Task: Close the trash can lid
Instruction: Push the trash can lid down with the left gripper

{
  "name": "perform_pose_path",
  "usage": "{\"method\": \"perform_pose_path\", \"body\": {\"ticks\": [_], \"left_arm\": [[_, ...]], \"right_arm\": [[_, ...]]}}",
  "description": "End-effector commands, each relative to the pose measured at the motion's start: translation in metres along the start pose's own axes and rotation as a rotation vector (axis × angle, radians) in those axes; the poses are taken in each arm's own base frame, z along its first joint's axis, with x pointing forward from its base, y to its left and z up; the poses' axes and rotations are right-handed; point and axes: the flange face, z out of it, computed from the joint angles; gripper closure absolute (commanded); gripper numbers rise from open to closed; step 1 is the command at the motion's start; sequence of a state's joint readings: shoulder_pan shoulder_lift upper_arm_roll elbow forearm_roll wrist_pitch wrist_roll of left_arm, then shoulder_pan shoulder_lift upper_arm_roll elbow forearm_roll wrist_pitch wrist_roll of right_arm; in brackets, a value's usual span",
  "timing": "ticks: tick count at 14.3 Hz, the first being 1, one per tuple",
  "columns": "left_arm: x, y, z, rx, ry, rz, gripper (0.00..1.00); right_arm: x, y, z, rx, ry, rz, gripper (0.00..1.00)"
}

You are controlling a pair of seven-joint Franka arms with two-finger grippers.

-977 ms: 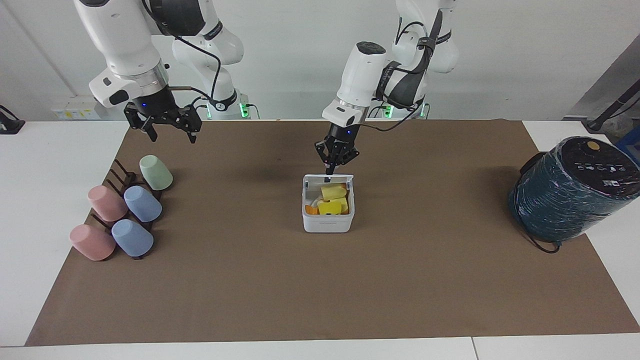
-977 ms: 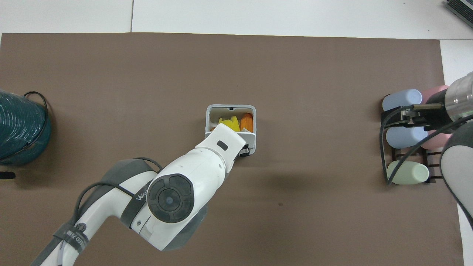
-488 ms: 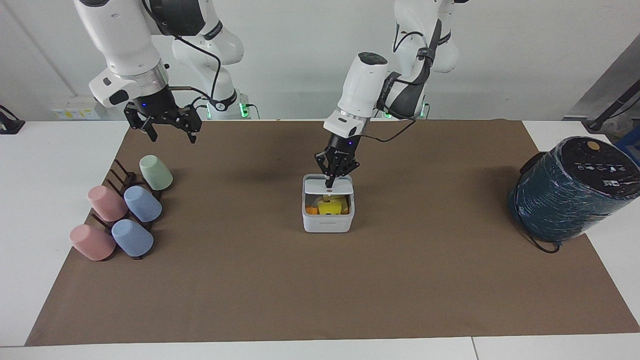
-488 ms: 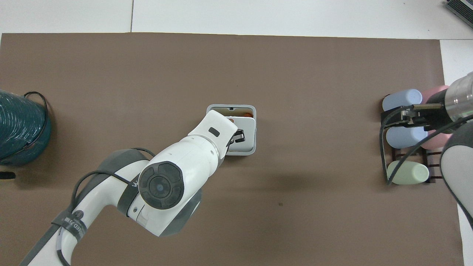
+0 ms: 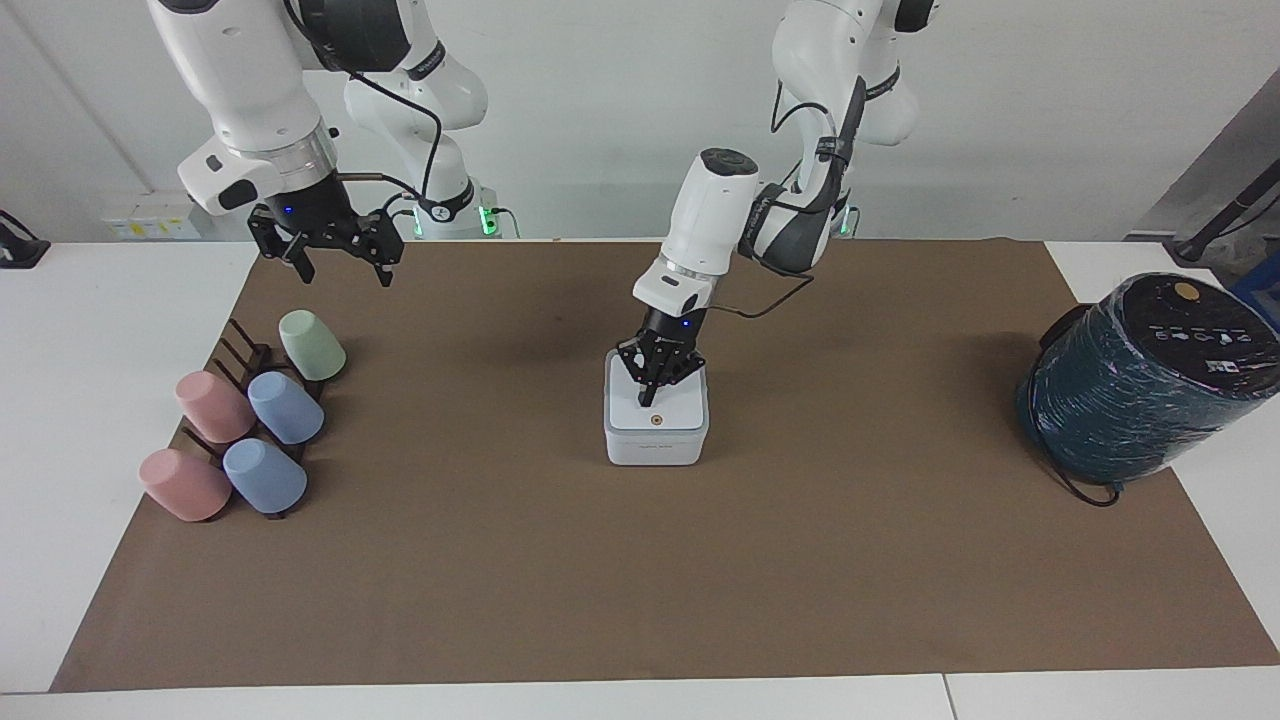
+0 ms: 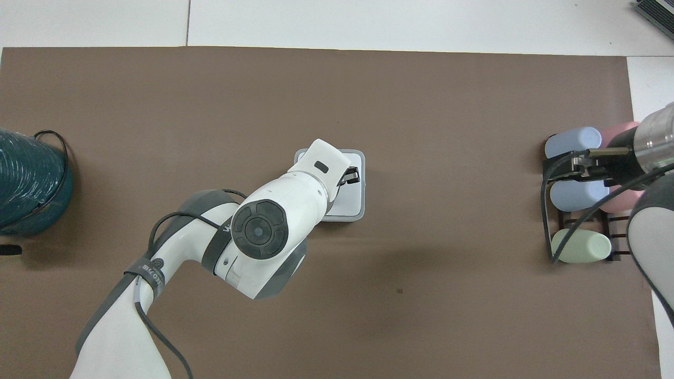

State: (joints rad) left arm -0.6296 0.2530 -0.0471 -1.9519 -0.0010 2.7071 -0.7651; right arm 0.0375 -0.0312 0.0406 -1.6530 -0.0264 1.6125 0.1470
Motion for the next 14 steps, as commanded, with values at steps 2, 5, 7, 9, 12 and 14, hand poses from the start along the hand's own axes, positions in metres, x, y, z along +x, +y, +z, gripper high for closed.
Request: {"method": "perform_pose_path", "body": {"ticks": [2,5,7,9,12,14], "left_arm": [[0.000,-0.005,0.012,0.012,-0.012,0.006,1.00],[-0.002,-0.007,0.021,0.019,-0.020,0.009,1.00],[-0.005,-0.010,0.030,0.029,-0.030,0.019,1.00],[-0.005,-0.010,0.032,0.031,-0.032,0.024,1.00],[0.014,0.001,0.017,0.026,-0.020,0.019,1.00],[0.045,-0.002,-0.005,0.071,-0.045,-0.008,1.00]], "right_arm": [[-0.008,0.002,-0.001,0.004,0.001,-0.001,0.00],[-0.008,0.003,-0.001,0.004,0.001,0.000,0.00],[-0.008,0.002,-0.001,0.004,0.001,-0.001,0.00],[-0.008,0.003,-0.001,0.004,0.001,0.000,0.00],[-0.008,0.003,-0.001,0.004,0.001,0.000,0.00],[-0.008,0.003,-0.001,0.004,0.001,0.000,0.00]]}}
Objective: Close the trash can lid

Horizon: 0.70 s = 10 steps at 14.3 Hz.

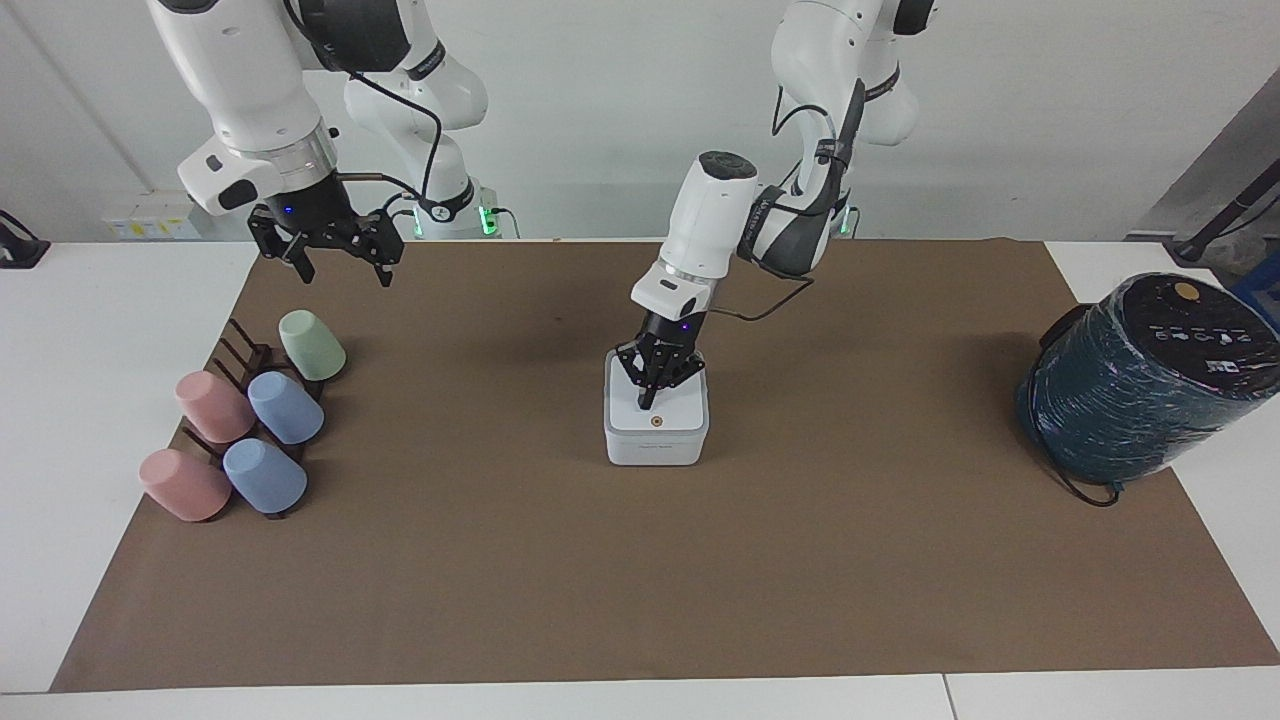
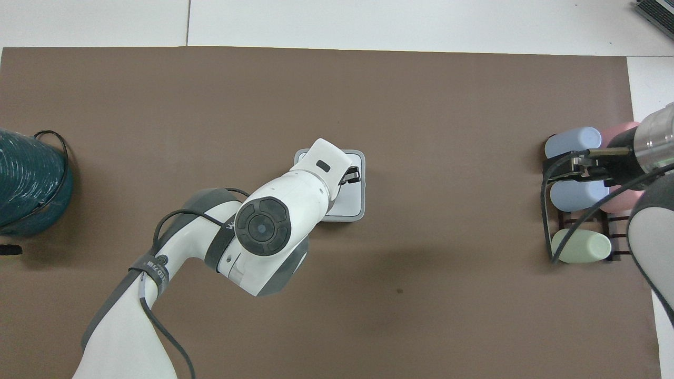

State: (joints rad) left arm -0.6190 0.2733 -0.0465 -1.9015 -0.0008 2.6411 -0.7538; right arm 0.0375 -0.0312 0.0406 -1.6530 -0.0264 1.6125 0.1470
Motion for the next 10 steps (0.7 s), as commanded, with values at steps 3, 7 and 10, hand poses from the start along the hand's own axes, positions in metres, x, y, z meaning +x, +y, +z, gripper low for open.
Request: {"method": "perform_pose_path", "body": {"ticks": [3,7,10], "left_arm": [[0.074,-0.012,-0.048,0.124,-0.095,-0.015,1.00],[0.091,-0.050,-0.092,0.228,-0.249,0.111,1.00],[0.113,-0.099,-0.128,0.279,-0.371,0.205,1.00]], "right_arm": [[-0.008,0.002,-0.001,0.004,0.001,-0.001,0.00],[-0.008,0.003,-0.001,0.004,0.001,0.000,0.00],[-0.008,0.003,-0.001,0.004,0.001,0.000,0.00]]}}
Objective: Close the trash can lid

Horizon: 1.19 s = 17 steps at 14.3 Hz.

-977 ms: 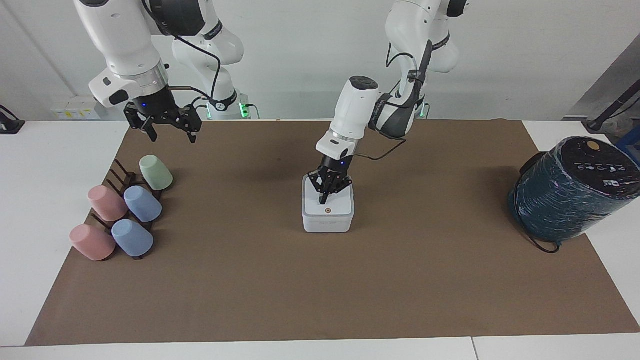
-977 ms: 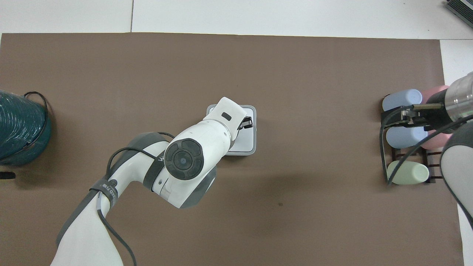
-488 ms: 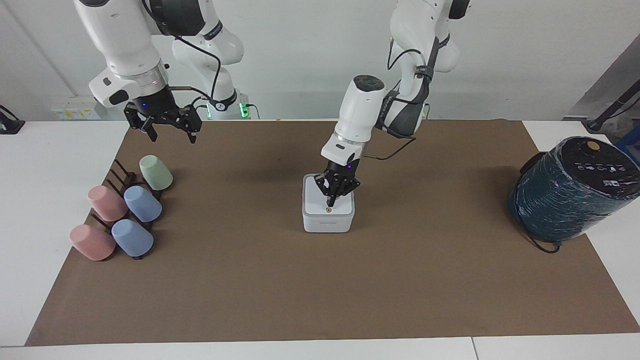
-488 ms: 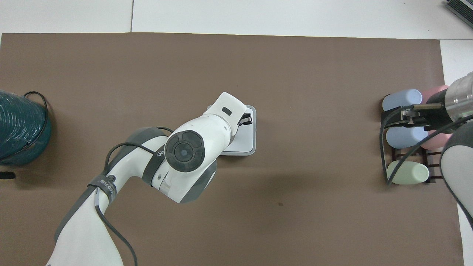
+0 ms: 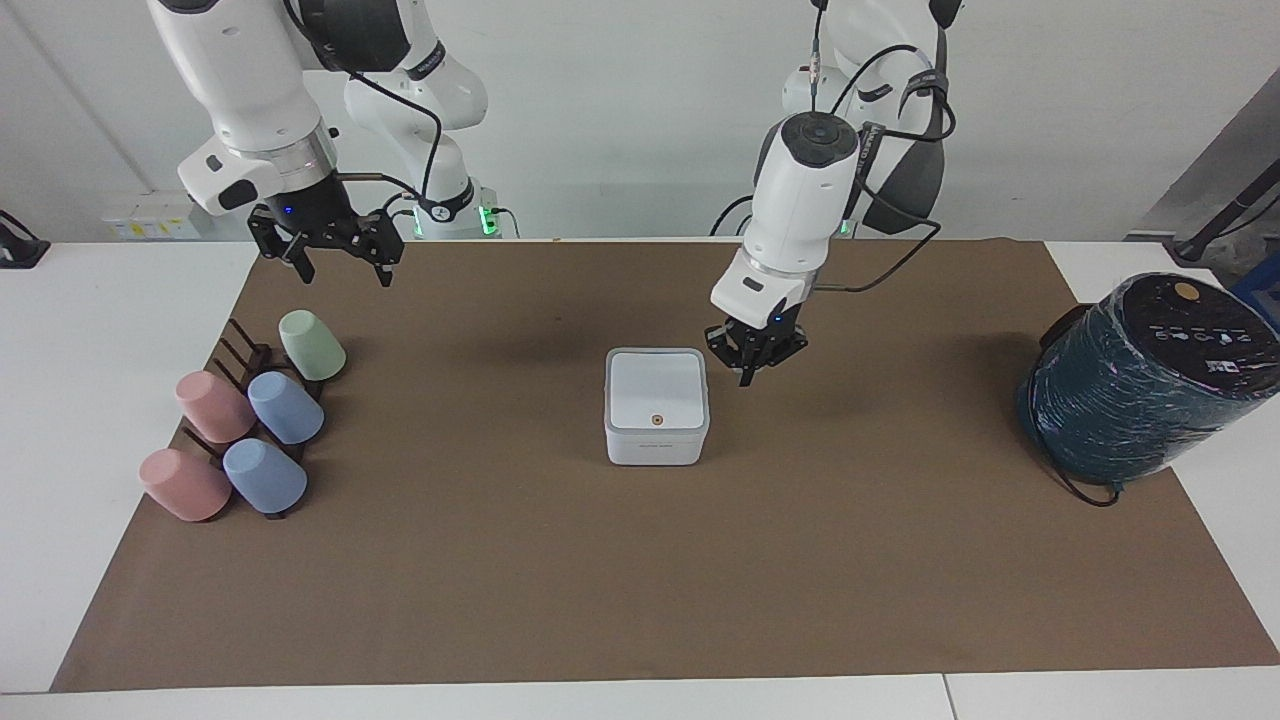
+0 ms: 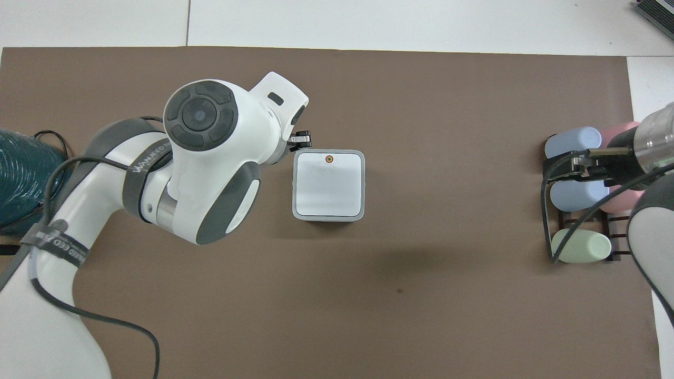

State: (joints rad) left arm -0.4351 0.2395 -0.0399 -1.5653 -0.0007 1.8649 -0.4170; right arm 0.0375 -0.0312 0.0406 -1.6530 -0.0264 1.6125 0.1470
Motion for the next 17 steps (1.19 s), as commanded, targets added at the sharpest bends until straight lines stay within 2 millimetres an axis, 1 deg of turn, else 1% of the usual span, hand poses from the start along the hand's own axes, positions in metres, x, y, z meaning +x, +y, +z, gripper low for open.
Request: {"method": "perform_pose_path", "body": {"ticks": [1,3,4,6,7,8,9,10,11,12,14,15,17], "left_arm": [[-0.001,-0.060,-0.034,0.022,-0.071,0.093,1.00],[-0.006,-0.109,-0.065,0.028,-0.083,0.155,1.00],[-0.009,-0.136,-0.076,0.032,-0.095,0.179,1.00],[-0.015,-0.188,-0.092,0.030,-0.127,0.232,1.00],[-0.018,-0.209,-0.096,0.026,-0.141,0.247,1.00],[-0.020,-0.223,-0.098,0.028,-0.151,0.250,0.97],[-0.021,-0.231,-0.099,0.053,-0.160,0.248,0.85],[-0.022,-0.235,-0.101,0.075,-0.156,0.247,0.69],[-0.021,-0.235,-0.101,0.079,-0.144,0.245,0.40],[-0.018,-0.234,-0.101,0.080,-0.123,0.241,0.00],[-0.009,-0.228,-0.103,0.084,-0.051,0.247,0.00],[-0.007,-0.224,-0.102,0.085,-0.032,0.255,0.00],[-0.003,-0.221,-0.102,0.084,0.004,0.265,0.00]], "right_arm": [[-0.008,0.003,-0.001,0.004,0.001,0.000,0.00],[-0.008,0.002,-0.001,0.004,0.001,-0.003,0.00],[-0.008,0.003,-0.001,0.004,0.001,0.000,0.00],[-0.008,0.002,-0.001,0.004,0.001,-0.001,0.00],[-0.008,0.003,-0.001,0.004,0.001,0.000,0.00],[-0.008,0.003,-0.001,0.004,0.001,0.000,0.00],[-0.008,0.002,-0.001,0.004,0.001,-0.001,0.00],[-0.008,0.003,-0.001,0.004,0.001,0.000,0.00],[-0.008,0.002,-0.001,0.004,0.001,-0.001,0.00],[-0.008,0.002,-0.001,0.004,0.001,-0.001,0.00],[-0.008,0.002,-0.001,0.004,0.001,-0.001,0.00],[-0.008,0.002,-0.001,0.004,0.001,-0.001,0.00],[-0.008,0.003,-0.001,0.004,0.001,-0.001,0.00]]}}
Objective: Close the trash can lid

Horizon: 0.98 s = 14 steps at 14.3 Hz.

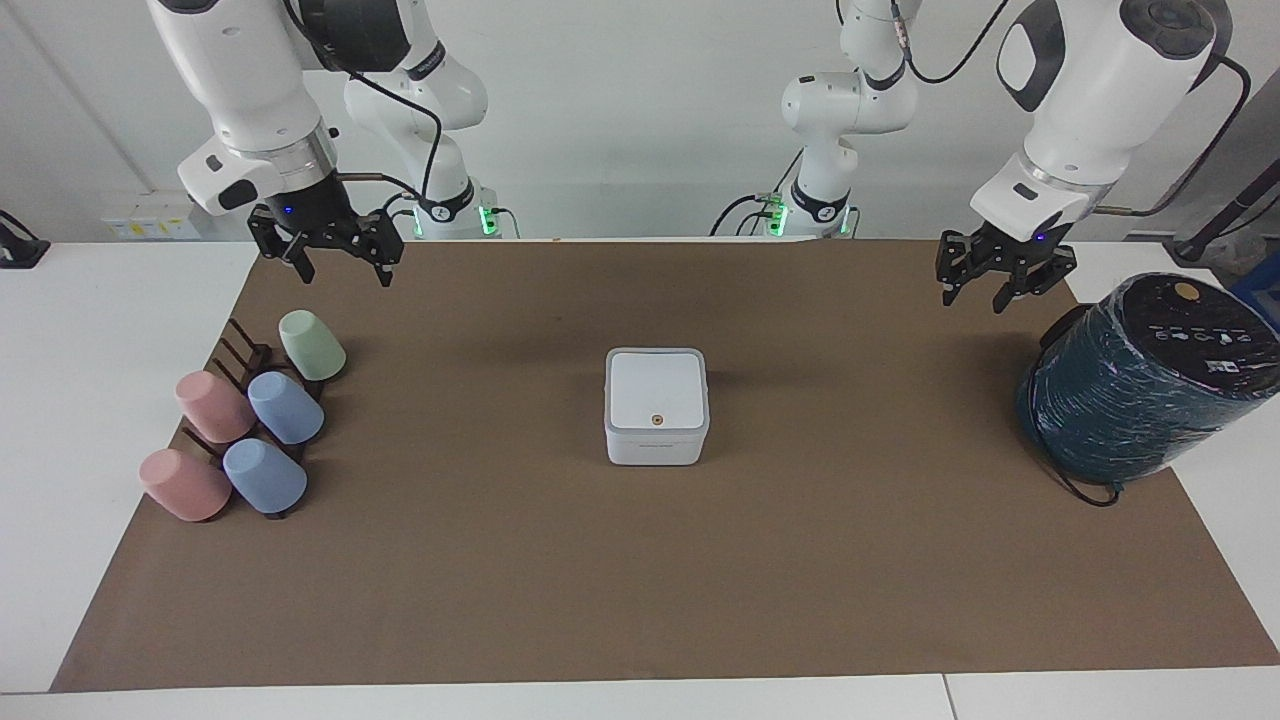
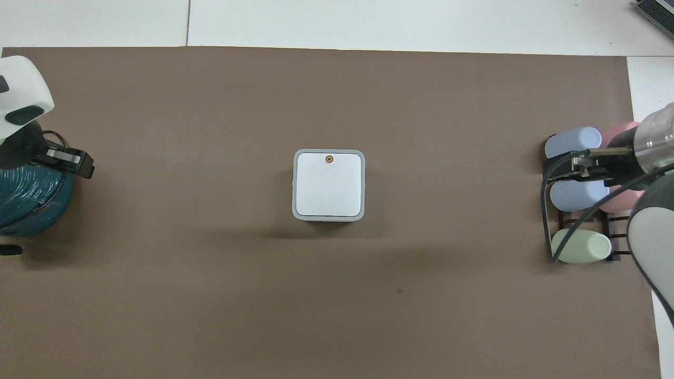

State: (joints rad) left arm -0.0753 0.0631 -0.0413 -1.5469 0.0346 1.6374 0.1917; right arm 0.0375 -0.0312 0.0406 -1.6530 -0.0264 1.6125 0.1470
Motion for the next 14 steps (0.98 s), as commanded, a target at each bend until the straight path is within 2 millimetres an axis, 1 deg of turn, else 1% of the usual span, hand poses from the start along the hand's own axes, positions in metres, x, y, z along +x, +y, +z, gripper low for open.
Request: {"method": "perform_pose_path", "body": {"ticks": [1,6,10,12,14], "left_arm": [[0.0031,0.0025,0.0007,0.031,0.051,0.009,0.00],[0.0066,0.0049,0.0052,0.027,0.083,0.008,0.00],[0.0064,0.0066,0.0064,0.016,0.084,-0.079,0.00],[0.0076,0.0085,0.0056,-0.029,0.096,-0.144,0.00],[0.0094,0.0100,0.0040,-0.039,0.113,-0.155,0.00]], "right_arm": [[-0.0075,0.0027,-0.0007,0.004,0.001,0.000,0.00],[-0.0075,0.0027,-0.0007,0.004,0.001,0.000,0.00],[-0.0075,0.0027,-0.0007,0.004,0.001,0.000,0.00],[-0.0075,0.0027,-0.0007,0.004,0.001,0.000,0.00],[-0.0075,0.0027,-0.0007,0.004,0.001,0.000,0.00]]}}
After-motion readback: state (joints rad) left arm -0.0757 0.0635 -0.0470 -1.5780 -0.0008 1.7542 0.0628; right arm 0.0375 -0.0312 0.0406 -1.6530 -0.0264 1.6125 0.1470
